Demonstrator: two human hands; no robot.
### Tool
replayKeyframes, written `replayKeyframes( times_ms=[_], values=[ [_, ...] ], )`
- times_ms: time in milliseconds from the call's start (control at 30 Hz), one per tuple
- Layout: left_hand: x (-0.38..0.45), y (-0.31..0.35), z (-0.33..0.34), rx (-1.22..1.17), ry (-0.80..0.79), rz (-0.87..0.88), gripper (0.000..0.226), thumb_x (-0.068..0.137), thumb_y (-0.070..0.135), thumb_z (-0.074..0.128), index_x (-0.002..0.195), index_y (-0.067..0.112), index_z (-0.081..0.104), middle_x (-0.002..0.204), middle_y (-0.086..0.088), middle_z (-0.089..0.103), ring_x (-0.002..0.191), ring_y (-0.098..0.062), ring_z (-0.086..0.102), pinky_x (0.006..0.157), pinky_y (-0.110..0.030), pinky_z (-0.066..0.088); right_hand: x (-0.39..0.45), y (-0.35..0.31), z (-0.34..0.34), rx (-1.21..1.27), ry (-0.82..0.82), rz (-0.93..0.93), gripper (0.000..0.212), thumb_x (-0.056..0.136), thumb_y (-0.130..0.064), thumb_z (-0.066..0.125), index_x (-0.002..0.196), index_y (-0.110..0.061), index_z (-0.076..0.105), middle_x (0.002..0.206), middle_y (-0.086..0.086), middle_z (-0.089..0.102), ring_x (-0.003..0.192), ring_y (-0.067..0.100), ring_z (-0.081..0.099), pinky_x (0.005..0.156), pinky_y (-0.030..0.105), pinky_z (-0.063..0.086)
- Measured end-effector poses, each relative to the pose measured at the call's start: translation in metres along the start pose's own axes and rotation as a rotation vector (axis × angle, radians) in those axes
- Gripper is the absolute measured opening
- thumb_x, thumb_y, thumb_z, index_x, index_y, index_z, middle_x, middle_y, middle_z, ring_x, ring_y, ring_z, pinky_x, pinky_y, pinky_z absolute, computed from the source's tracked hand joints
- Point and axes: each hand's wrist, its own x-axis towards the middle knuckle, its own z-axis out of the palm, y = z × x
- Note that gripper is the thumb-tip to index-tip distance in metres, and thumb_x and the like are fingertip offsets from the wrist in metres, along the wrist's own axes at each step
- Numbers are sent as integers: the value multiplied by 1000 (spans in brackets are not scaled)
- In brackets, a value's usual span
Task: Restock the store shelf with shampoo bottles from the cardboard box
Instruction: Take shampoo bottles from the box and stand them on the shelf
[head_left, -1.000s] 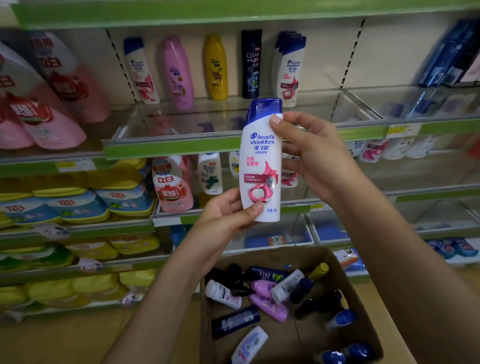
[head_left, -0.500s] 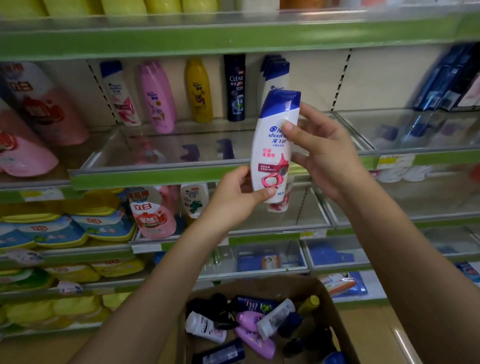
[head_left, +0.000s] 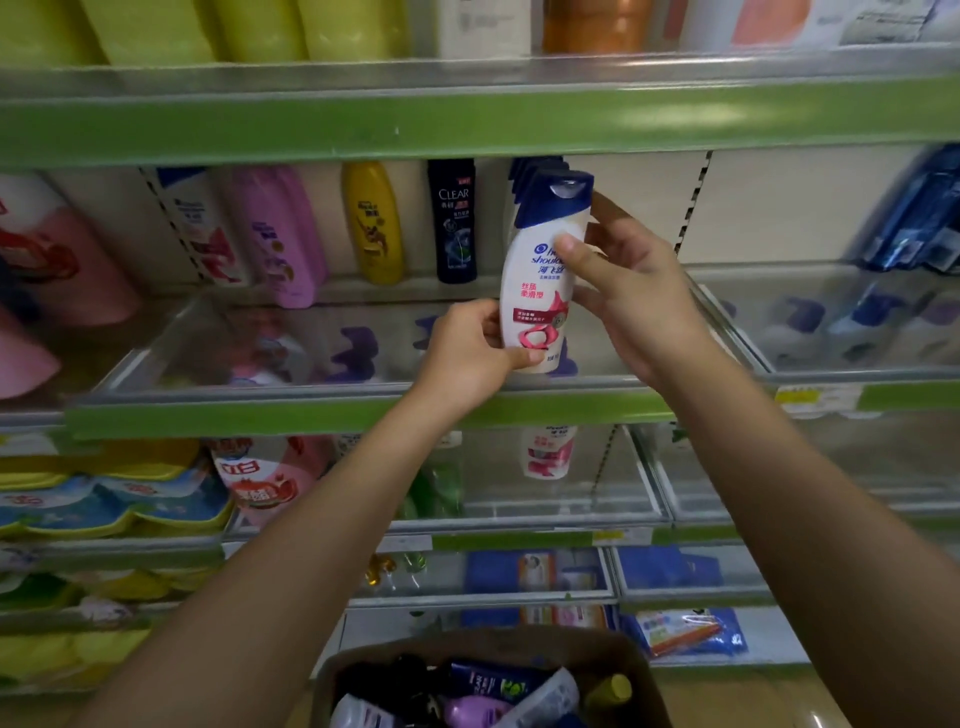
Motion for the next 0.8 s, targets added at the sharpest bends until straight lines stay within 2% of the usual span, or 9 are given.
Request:
replayKeyframes(
  times_ms=[233,333,467,567,800],
  values=[
    [26,-14,9,59,-39,-26,37,71,13,81,103,18,64,99,0,71,92,-14,67,90,-40,53,17,23,-9,-22,-27,2,43,92,-2,59,134,-7,52,107,8,70,100,22,67,87,40,55],
    [33,-20,11,64,-50,-38,40,70,14,81,106,16,63,100,-1,71,93,-15,67,90,-42,53,19,31,-11,-42,-27,1,48,92,-3,60,138,-6,48,114,12,68,105,24,66,91,41,54],
    [44,-24,13,77,-62,-40,37,71,12,81,103,18,64,101,-2,71,94,-17,67,92,-44,52,24,37,-10,-67,-20,-27,51,92,-2,59,140,-7,45,111,5,69,104,17,67,88,33,55],
    [52,-26,16,79,-62,-53,34,72,12,80,100,19,63,102,-3,71,96,-17,67,93,-42,51,29,42,-10,-83,-1,-45,52,92,-1,59,141,-8,44,110,1,70,102,14,67,87,33,55],
    [67,-31,21,63,-59,-57,43,73,10,78,113,14,61,108,-4,70,100,-18,66,96,-42,50,45,51,-14,-136,32,-78,52,90,-6,64,140,-9,47,120,11,67,110,21,65,89,38,56]
  ],
)
